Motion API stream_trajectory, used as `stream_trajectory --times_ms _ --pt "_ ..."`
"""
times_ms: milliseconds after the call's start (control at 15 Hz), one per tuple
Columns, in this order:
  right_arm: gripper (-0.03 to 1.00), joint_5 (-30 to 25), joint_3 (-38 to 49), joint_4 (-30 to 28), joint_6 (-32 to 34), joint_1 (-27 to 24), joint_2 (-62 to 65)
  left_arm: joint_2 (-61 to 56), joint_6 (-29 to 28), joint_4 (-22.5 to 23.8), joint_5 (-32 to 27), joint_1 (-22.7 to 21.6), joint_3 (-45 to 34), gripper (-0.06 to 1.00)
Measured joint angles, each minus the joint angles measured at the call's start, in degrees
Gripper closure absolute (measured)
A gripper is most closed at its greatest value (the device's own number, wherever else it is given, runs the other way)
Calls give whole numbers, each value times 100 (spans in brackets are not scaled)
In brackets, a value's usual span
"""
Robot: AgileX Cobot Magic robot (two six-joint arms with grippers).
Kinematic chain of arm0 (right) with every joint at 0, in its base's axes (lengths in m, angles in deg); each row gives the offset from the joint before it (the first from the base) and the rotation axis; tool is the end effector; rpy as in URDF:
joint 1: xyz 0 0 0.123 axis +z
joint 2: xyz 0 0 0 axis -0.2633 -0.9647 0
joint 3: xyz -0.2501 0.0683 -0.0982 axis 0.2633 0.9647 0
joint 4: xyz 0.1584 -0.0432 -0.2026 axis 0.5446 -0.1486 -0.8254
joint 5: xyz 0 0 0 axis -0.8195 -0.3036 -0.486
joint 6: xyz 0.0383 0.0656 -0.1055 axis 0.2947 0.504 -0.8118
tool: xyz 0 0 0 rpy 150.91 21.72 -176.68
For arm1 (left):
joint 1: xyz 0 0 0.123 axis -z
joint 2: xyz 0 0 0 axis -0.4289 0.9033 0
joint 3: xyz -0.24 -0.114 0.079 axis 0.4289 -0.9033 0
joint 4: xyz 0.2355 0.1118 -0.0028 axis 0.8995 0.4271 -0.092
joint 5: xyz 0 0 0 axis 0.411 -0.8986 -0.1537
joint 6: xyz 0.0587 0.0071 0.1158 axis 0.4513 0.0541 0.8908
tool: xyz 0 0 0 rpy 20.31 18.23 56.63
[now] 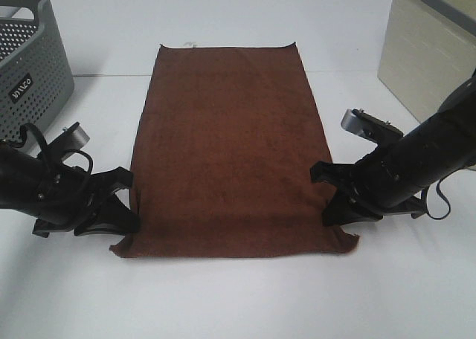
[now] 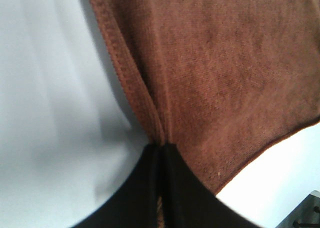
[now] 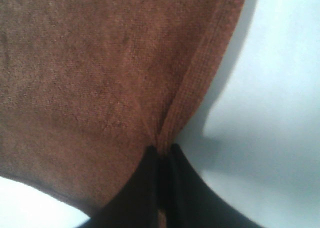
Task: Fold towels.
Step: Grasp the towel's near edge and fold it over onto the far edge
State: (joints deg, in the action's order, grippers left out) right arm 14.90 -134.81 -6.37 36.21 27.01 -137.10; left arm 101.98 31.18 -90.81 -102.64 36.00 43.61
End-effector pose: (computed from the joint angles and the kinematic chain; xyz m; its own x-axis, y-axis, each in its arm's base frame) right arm 0.2962 0.1083 0.0452 -0.9824 0.0158 -0.1862 -0.0593 0.9186 0.3907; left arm 0.2881 -0.1253 0.0409 -0.9794 -0.1446 -0.1413 -0.0310 0.7979 -0.6020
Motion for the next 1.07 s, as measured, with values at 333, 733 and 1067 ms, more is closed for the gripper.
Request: stream_trajectory --times_ms 333,733,1067 --pt "97 -218 0 -212 315 0 0 0 -23 212 -17 0 0 94" --pt "97 -584 6 -1197 1455 0 756 -350 -149 321 -23 0 -367 94" --pt "97 -1404 327 -2126 2498 0 1679 -1473 -155 338 -97 11 -1249 94"
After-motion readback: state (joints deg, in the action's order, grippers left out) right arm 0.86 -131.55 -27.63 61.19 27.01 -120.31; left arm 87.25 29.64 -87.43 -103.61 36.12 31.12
